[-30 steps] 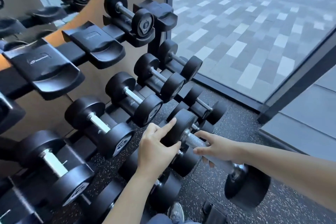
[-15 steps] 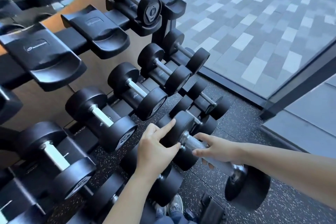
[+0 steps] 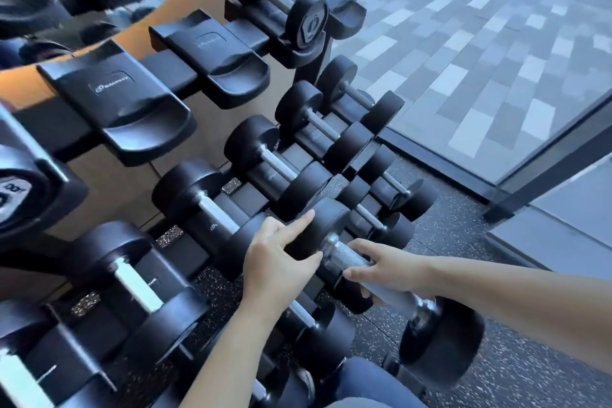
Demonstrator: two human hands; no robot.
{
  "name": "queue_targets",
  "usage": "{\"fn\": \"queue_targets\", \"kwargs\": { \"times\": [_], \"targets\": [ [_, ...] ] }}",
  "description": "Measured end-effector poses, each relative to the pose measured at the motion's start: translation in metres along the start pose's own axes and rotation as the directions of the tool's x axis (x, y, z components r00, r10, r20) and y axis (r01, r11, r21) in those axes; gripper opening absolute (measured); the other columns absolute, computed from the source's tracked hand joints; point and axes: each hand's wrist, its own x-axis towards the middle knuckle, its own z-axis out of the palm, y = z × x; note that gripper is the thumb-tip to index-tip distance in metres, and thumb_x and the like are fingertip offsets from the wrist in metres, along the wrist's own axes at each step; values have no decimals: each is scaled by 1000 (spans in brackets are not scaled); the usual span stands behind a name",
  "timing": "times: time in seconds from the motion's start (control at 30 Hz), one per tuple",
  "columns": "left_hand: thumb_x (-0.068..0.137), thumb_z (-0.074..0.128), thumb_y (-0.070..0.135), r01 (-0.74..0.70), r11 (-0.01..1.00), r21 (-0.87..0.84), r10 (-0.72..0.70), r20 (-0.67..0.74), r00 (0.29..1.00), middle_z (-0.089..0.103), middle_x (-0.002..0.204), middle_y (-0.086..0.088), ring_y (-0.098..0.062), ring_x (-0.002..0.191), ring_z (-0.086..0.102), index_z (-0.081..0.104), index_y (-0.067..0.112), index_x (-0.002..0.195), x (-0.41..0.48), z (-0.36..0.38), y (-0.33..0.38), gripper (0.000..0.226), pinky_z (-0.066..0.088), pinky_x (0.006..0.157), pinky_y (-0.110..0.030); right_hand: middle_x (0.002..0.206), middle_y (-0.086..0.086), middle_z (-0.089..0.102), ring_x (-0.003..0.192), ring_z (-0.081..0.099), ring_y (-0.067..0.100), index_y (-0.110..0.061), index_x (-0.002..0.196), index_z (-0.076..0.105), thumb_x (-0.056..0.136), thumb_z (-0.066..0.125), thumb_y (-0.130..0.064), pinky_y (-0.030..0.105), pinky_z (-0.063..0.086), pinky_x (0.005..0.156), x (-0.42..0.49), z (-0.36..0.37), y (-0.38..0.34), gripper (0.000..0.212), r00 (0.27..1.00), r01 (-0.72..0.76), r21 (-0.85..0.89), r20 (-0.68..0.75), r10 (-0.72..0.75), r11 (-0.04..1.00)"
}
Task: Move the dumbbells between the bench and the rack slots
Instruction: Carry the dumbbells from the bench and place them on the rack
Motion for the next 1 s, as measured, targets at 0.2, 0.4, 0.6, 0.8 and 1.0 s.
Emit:
{"fn": "queue_targets", "kwargs": {
  "times": [0.2, 0.4, 0.6, 0.8, 1.0],
  "targets": [
    [62, 81, 16, 24, 1000, 0, -24, -11, 1000, 39, 73, 6, -7, 68, 40, 57, 40, 116, 15, 0, -6, 63, 37, 64, -5, 70, 3, 60, 57, 58, 15, -30, 119, 41, 91, 57, -34, 27, 52, 56, 11, -9, -13, 32, 999, -1, -21, 34, 2, 1000],
    [64, 79, 20, 77, 997, 19, -77, -16, 997, 38, 74, 6, -5, 68, 41, 52, 46, 116, 50, 33, 2, 64, 39, 64, -10, 91, 8, 63, 74, 63, 22, -29, 124, 39, 93, 54, -33, 35, 53, 73, 35, -59, -12, 35, 995, 20, -75, 98, -13, 997],
    [67, 78, 21, 148, 987, 60, -145, -51, 988, 38, 76, 7, -1, 68, 41, 55, 44, 118, 109, 89, 20, 60, 35, 63, -4, 90, 3, 62, 67, 61, 12, -28, 123, 41, 91, 55, -37, 30, 54, 65, 81, -144, -2, 36, 992, 66, -179, 117, -45, 982],
    [65, 79, 20, 180, 982, 63, -172, -115, 978, 37, 74, 11, 1, 67, 41, 56, 42, 117, 167, 137, 51, 61, 36, 70, -9, 70, 0, 60, 54, 57, 12, -32, 114, 41, 92, 55, -32, 28, 52, 59, 103, -229, -7, 26, 985, 100, -191, 156, -71, 976],
    [65, 80, 21, 164, 984, 70, -155, -118, 981, 36, 72, 12, 4, 66, 41, 52, 47, 117, 198, 161, 65, 64, 33, 67, -5, 82, 10, 62, 62, 60, 21, -30, 118, 43, 90, 58, -34, 39, 56, 69, 115, -271, -2, 32, 983, 103, -154, 164, -77, 983]
  ]
}}
